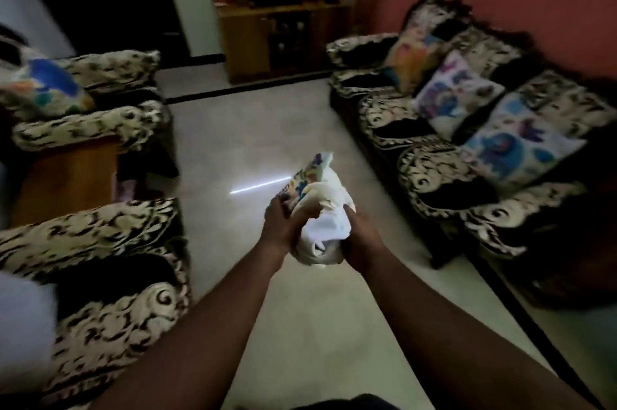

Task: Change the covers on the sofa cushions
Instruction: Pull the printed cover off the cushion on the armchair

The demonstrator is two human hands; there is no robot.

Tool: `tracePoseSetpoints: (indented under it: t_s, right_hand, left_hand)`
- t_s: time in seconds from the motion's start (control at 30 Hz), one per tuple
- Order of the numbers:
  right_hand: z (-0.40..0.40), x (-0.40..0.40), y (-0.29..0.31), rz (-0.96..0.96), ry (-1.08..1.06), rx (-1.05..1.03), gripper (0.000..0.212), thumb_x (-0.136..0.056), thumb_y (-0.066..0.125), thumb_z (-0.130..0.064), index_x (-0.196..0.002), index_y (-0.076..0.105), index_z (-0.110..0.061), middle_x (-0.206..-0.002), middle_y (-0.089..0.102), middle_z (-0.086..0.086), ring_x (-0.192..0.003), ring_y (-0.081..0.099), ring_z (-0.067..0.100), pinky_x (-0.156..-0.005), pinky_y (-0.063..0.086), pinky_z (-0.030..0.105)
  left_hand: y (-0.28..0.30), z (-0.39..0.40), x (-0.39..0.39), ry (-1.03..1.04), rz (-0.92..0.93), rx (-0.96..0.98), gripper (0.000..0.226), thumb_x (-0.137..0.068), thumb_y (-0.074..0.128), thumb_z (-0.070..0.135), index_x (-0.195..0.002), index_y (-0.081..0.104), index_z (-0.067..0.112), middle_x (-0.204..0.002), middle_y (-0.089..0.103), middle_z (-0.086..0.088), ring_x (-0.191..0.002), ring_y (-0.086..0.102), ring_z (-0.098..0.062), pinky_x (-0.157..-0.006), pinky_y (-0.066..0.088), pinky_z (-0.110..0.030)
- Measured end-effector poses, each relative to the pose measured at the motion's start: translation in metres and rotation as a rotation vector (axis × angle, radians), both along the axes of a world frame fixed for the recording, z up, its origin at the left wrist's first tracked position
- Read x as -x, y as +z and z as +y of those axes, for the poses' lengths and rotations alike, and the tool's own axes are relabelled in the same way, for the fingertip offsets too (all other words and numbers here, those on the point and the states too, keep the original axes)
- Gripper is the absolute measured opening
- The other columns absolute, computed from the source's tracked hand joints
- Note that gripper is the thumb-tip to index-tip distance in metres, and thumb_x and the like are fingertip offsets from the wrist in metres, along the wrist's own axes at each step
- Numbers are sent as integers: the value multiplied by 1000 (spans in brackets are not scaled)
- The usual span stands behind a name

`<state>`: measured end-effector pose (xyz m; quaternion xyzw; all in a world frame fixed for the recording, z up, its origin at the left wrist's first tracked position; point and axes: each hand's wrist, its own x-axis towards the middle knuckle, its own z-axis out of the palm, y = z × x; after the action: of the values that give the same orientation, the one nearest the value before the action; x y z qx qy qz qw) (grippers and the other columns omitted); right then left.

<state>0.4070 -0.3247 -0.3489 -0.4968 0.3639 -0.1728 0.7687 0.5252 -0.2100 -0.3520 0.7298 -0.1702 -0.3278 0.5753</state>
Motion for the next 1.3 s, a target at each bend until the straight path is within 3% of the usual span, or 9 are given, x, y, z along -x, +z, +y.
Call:
tracePoseSetpoints:
  t_s: [0.07,0.17,0.27,0.47,0.63,0.77,0.97,1.2,1.3]
  right_hand:
    - [-41,51,-5,-76,-112,19,22,-94,60,-18,-111,72,-10,-113,73,20,-97,71,29,-84,58,41]
    - [-109,139,-11,-28,-277,-18,17,-97,62,-16,-112,72,-15,-107,76,10,-94,73,24,-75,59,33]
    - [-170,216,-27,117,-355,89,19,-90,71,-28,-107,70,-20,-101,76,4,-99,72,27,-83,60,41]
    - [-268,367,-44,340,-642,200,27,-82,64,-49,-104,60,-35,-107,69,-1,-102,67,26,-85,57,47]
    - [-334,446,-59,246,-716,209,59,-95,66,-46,-148,43,-31,-134,59,-6,-110,61,0,-90,54,30]
    - [-394,505,-79,464,-640,385,109,-69,87,-59,-157,28,-33,-150,49,-7,-134,51,6,-110,46,32]
    - [-470,603,-55,655,-849,305,59,-75,85,-23,-126,56,-34,-112,70,-12,-91,67,0,-72,57,23]
    - [-564,743,-77,833,-1121,246,26,-77,74,-23,-101,64,-26,-90,70,-10,-88,66,15,-77,51,32]
    - [-614,807,-90,793,-1137,253,19,-78,73,-21,-95,63,-26,-86,70,-12,-82,64,5,-77,53,33]
  left_hand:
    - [-8,-49,37,-59,216,-93,81,-70,77,72,-138,49,36,-128,65,5,-112,67,-24,-82,58,-42]
    - [-15,-133,118,-350,515,-56,66,-79,73,66,-134,58,32,-125,70,0,-113,69,-26,-90,56,-43]
    - [-17,-205,194,-414,409,-23,63,-67,78,52,-121,69,24,-115,75,-5,-104,72,-21,-90,56,-36]
    - [-24,-341,323,-450,97,-100,30,-83,79,26,-111,68,21,-98,74,8,-85,71,-7,-75,55,-25]
    - [-47,-455,406,-578,-32,-111,38,-82,79,28,-116,63,21,-104,70,3,-91,66,-14,-83,50,-26]
    - [-63,-548,472,-850,87,-132,57,-75,79,42,-124,55,22,-117,70,0,-100,68,-17,-91,57,-37]
    - [-62,-655,578,-1285,240,-195,40,-91,67,17,-129,53,21,-120,70,-2,-105,68,-13,-82,58,-26]
    - [-74,-769,717,-1360,295,-186,31,-93,71,18,-124,63,17,-116,73,-3,-110,68,-19,-96,57,-39]
    - [-91,-819,772,-1262,286,-181,67,-78,84,35,-134,56,12,-121,71,-7,-113,67,-22,-98,55,-42]
